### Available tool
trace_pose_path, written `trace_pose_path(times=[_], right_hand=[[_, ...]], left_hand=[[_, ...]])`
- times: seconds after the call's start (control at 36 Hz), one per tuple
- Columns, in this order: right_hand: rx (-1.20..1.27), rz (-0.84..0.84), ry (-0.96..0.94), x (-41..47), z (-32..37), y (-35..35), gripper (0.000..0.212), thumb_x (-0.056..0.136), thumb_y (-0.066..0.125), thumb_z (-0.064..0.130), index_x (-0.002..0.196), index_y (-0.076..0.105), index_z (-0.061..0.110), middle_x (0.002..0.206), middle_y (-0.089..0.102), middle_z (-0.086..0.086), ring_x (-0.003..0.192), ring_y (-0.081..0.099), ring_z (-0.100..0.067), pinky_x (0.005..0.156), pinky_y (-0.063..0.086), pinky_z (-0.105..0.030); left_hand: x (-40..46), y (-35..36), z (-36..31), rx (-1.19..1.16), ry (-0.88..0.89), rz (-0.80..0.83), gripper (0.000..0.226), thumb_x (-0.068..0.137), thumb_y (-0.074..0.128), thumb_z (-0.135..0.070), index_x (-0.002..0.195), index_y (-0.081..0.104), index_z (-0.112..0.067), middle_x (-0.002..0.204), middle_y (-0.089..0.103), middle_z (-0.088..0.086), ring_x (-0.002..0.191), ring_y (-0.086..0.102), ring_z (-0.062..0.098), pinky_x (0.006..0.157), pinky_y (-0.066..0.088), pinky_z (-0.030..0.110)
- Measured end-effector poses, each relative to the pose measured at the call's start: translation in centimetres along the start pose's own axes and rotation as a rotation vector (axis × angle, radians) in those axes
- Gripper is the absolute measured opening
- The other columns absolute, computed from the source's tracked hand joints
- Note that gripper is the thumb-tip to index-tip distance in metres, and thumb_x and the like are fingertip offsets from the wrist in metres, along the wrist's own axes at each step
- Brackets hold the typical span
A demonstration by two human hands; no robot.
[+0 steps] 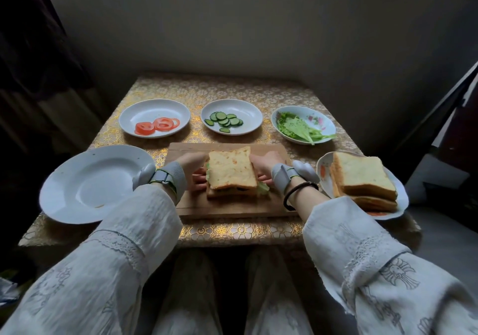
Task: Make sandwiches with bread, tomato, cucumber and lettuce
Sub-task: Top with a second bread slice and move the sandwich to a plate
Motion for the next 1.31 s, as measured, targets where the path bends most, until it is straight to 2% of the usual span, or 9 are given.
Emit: trace_pose_path(times=[0.08,0.19,0.39,0.56,0.75,0.86,1.0,1.11,1.31], right_hand=[[0.081,0.057,0.03,-0.1,0.1,0.4,0.045,0.096,0.045,0.031,0.122,0.055,-0.004,0.123,0.062,-0.017,0.112,0.062,-0.029,0.089,0.051,-0.032],[0.095,0.073,0.05,0.1,0.2,1.1,0.047,0.095,0.047,0.033,0.128,0.05,0.0,0.128,0.057,-0.015,0.118,0.056,-0.03,0.098,0.046,-0.037],[0.148,0.095,0.054,0.7,0.4,1.4,0.055,0.093,0.05,0.036,0.138,0.044,0.004,0.138,0.05,-0.012,0.126,0.049,-0.03,0.105,0.042,-0.038],[0.166,0.107,0.057,1.0,0.4,1.7,0.055,0.094,0.051,0.033,0.139,0.042,0.004,0.143,0.046,-0.012,0.13,0.046,-0.031,0.107,0.041,-0.039],[0.263,0.11,0.09,1.3,0.6,2.1,0.058,0.094,0.05,0.029,0.144,0.034,0.002,0.147,0.042,-0.012,0.134,0.043,-0.028,0.105,0.038,-0.033],[0.24,0.094,0.064,1.4,1.4,2.1,0.057,0.095,0.049,0.027,0.143,0.034,0.0,0.148,0.04,-0.015,0.136,0.04,-0.03,0.11,0.033,-0.035],[0.216,0.085,0.049,1.5,1.6,2.1,0.056,0.094,0.05,0.029,0.142,0.038,0.001,0.147,0.041,-0.014,0.135,0.041,-0.03,0.112,0.035,-0.037],[0.233,0.101,0.061,1.3,1.7,2.3,0.055,0.095,0.049,0.027,0.143,0.037,0.003,0.149,0.039,-0.013,0.136,0.04,-0.028,0.112,0.035,-0.036],[0.267,0.135,0.059,0.3,4.2,2.8,0.049,0.095,0.048,0.03,0.138,0.043,0.007,0.144,0.045,-0.009,0.128,0.048,-0.028,0.102,0.04,-0.037]], left_hand=[[-0.1,-0.1,0.0,-0.016,-0.037,0.012,0.019,0.095,0.043,-0.019,0.079,0.045,-0.01,0.079,0.05,0.006,0.07,0.05,0.016,0.087,0.045,0.034],[0.1,-0.4,0.2,-0.069,-0.092,0.028,0.019,0.094,0.046,-0.023,0.084,0.046,-0.007,0.081,0.052,0.007,0.074,0.052,0.018,0.092,0.044,0.036],[0.6,0.1,-0.1,-0.06,-0.131,0.045,0.031,0.093,0.048,-0.03,0.11,0.045,-0.004,0.086,0.05,0.009,0.078,0.049,0.019,0.093,0.042,0.036],[0.6,0.3,-0.1,-0.046,-0.147,0.042,0.029,0.093,0.048,-0.033,0.102,0.048,-0.005,0.081,0.046,0.007,0.074,0.046,0.018,0.077,0.042,0.032],[0.7,0.2,-0.1,-0.067,-0.148,0.06,0.03,0.095,0.047,-0.031,0.111,0.047,-0.006,0.084,0.051,0.009,0.095,0.05,0.019,0.083,0.042,0.032],[0.8,0.1,0.2,-0.092,-0.15,0.068,0.028,0.095,0.045,-0.03,0.11,0.046,-0.006,0.081,0.052,0.006,0.074,0.05,0.015,0.067,0.044,0.028],[0.7,0.7,0.0,-0.084,-0.107,0.072,0.025,0.096,0.045,-0.028,0.112,0.045,-0.008,0.084,0.05,0.006,0.075,0.049,0.014,0.089,0.039,0.029],[0.4,0.3,-0.7,-0.082,-0.085,0.073,0.033,0.096,0.045,-0.03,0.121,0.047,-0.009,0.086,0.049,0.007,0.096,0.049,0.018,0.088,0.04,0.029],[0.1,-2.5,-1.8,-0.085,-0.057,0.029,0.028,0.094,0.049,-0.03,0.111,0.048,-0.008,0.085,0.049,0.006,0.084,0.049,0.017,0.084,0.041,0.029]])
Point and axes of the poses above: each hand's wrist, its own x-axis towards the middle knuckle, its own y-axis out of the palm, z = x × y, the point moved 8 cm from there along x, towards the middle knuckle
